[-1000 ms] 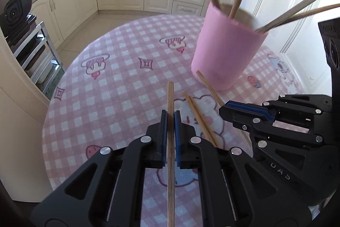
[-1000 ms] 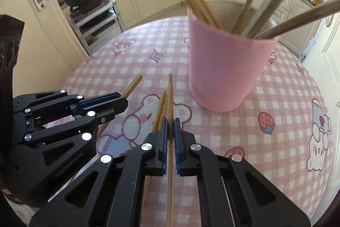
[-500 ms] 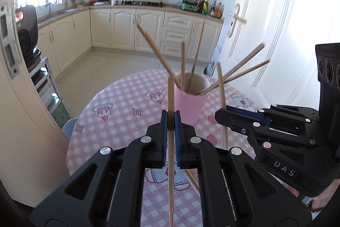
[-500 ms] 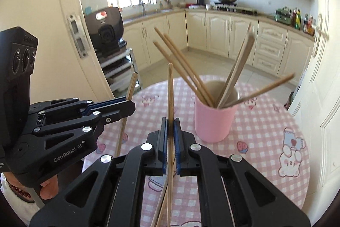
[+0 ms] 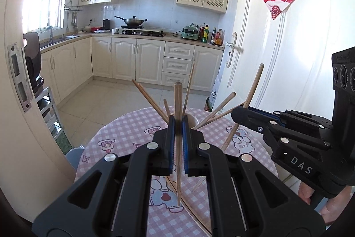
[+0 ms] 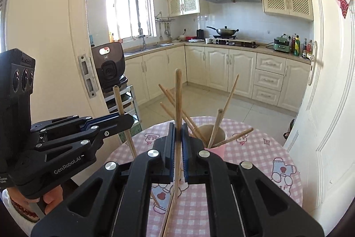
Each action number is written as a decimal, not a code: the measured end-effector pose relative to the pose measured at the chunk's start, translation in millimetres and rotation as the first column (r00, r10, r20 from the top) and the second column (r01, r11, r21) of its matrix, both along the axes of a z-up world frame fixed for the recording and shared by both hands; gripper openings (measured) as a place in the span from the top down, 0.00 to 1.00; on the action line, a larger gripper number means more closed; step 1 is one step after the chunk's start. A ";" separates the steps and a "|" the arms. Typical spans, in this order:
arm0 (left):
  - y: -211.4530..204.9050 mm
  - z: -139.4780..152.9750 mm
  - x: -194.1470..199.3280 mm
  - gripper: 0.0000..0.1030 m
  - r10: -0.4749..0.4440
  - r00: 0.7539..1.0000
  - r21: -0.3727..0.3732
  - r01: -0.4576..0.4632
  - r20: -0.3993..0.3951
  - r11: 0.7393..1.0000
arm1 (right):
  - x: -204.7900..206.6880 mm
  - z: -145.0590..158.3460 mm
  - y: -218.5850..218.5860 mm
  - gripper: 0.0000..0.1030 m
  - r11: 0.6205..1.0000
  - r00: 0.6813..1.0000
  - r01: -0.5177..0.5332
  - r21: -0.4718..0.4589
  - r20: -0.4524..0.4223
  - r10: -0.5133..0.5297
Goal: Organize utensils
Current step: 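Lift the held chopsticks upright above the pink cup with both tools, then lower the chopsticks into the pink cup and open both tools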
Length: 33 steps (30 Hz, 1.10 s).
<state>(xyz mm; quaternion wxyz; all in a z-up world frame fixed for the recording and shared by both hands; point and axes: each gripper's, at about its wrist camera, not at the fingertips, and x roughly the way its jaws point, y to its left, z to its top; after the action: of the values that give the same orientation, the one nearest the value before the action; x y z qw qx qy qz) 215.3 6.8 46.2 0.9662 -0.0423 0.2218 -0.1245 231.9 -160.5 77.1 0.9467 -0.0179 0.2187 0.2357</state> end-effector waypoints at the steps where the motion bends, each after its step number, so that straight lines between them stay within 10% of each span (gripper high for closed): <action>1: -0.9 2.8 1.3 0.94 0.004 1.000 -0.006 -0.003 0.006 1.000 | -0.6 2.7 -2.3 0.96 1.000 1.000 0.006 0.007 0.007 -0.006; 21: -24.3 62.8 52.5 0.94 0.041 0.988 -0.046 -0.034 0.151 0.998 | 36.1 54.2 -37.0 0.96 0.989 0.974 0.128 0.071 0.180 -0.139; 33: -36.8 56.0 80.3 0.94 0.071 0.978 -0.048 -0.063 0.198 0.997 | 77.3 28.8 -41.3 0.96 0.987 0.977 0.137 0.089 0.151 -0.149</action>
<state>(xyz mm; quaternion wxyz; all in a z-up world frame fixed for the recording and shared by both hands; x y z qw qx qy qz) 295.6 -30.1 102.2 0.9861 -0.0571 0.1199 -0.1000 309.1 -201.8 105.9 0.9755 0.0163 0.1347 0.1732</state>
